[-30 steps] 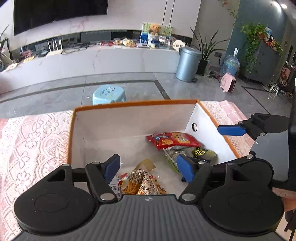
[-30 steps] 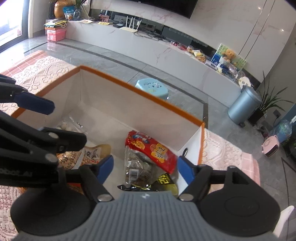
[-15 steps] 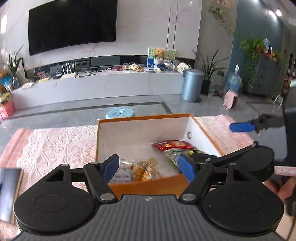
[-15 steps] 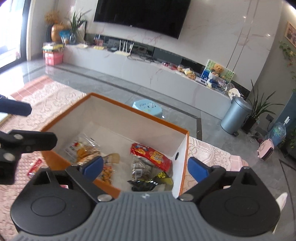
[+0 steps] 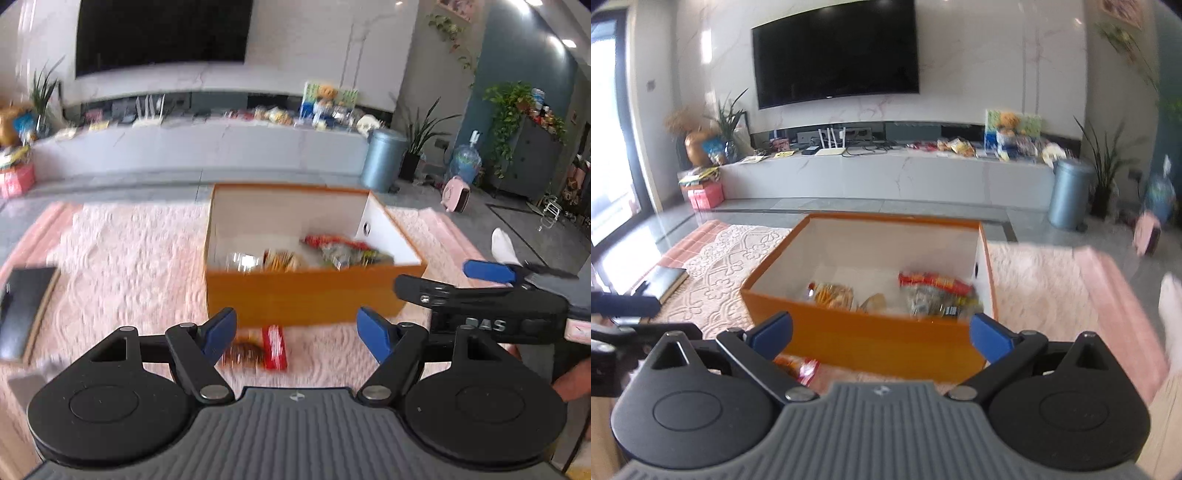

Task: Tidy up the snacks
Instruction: 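Withdraw both grippers toward the red meat snack and green tube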

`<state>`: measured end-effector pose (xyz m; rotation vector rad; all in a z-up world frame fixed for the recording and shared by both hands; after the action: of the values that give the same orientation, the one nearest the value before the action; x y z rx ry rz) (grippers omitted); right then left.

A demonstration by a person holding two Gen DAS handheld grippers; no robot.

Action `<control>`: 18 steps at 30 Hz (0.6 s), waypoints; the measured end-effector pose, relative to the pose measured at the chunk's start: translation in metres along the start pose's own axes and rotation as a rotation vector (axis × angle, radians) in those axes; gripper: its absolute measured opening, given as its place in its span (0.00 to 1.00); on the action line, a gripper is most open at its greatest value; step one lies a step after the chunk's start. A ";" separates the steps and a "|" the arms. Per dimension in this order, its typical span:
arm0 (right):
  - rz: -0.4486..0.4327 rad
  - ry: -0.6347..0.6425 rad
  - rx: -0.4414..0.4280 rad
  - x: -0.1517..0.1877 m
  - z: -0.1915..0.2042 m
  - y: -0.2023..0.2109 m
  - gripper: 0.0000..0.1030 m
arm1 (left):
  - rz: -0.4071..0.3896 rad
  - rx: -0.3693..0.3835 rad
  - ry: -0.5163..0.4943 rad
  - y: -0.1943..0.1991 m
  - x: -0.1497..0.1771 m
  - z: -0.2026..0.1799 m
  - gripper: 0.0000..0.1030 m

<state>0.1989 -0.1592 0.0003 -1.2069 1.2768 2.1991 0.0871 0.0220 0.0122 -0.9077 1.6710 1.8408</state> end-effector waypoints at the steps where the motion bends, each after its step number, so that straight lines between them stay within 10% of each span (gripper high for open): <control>1: -0.001 -0.024 -0.003 0.008 0.001 0.002 0.96 | 0.015 0.000 0.008 -0.002 0.005 0.003 0.85; 18: 0.171 -0.086 -0.003 0.103 0.018 -0.039 0.82 | 0.165 -0.059 0.075 -0.047 0.054 0.041 0.84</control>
<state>0.1537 -0.1362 -0.0985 -1.0264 1.3883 2.3452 0.0799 0.0642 -0.0582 -0.8958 1.7931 1.9965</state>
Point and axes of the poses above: each gripper's, at about its wrist camera, not at the fingertips, and y roughly against the way its jaws point, z to its left, x to its underside, the point moved 2 cm from there along -y, roughly the way its jaws point, and after that the axes turned 13 degrees about -x, right-handed, at the moved point
